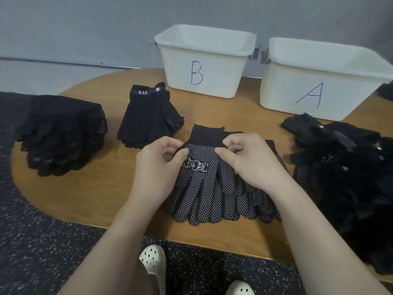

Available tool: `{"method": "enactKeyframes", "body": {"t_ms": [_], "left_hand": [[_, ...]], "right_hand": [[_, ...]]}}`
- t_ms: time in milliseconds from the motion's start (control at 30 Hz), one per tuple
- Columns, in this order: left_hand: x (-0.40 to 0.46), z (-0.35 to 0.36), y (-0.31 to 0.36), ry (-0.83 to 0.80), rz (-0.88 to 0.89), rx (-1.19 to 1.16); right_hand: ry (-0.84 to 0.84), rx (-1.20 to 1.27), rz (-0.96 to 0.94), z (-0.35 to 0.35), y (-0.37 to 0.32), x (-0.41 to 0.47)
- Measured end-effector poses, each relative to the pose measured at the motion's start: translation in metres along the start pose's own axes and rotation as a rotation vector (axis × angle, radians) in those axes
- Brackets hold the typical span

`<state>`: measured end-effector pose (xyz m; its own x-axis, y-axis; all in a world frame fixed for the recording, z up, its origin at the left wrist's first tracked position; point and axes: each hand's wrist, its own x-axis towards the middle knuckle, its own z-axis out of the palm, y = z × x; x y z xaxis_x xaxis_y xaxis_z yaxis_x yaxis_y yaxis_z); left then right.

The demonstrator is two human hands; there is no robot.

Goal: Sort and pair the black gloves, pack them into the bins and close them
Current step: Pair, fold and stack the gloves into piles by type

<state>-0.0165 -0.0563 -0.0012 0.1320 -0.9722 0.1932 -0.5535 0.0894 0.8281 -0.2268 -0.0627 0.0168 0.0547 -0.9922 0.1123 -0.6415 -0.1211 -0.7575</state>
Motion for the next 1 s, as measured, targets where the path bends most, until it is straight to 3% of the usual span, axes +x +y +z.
{"method": "enactKeyframes", "body": {"t_ms": [400, 533, 633, 700, 800, 1000], "left_hand": [[-0.006, 0.005, -0.002, 0.005, 0.062, 0.303], [-0.012, 0.003, 0.0, 0.004, 0.242, 0.342], [-0.02, 0.005, 0.003, -0.126, 0.43, 0.405], [-0.025, 0.008, 0.002, -0.267, 0.429, 0.45], [-0.025, 0.013, -0.006, -0.424, 0.362, 0.515], [-0.02, 0.015, -0.011, -0.46, 0.38, 0.64]], "right_hand": [[0.118, -0.176, 0.05, 0.009, 0.004, -0.001], [0.14, -0.208, 0.036, 0.011, 0.003, -0.005], [0.226, -0.305, -0.065, 0.013, 0.0, -0.01], [0.275, -0.357, -0.184, 0.014, -0.004, -0.013], [0.158, -0.401, -0.364, 0.018, -0.007, -0.016], [-0.259, -0.589, -0.229, 0.027, 0.01, -0.016]]}}
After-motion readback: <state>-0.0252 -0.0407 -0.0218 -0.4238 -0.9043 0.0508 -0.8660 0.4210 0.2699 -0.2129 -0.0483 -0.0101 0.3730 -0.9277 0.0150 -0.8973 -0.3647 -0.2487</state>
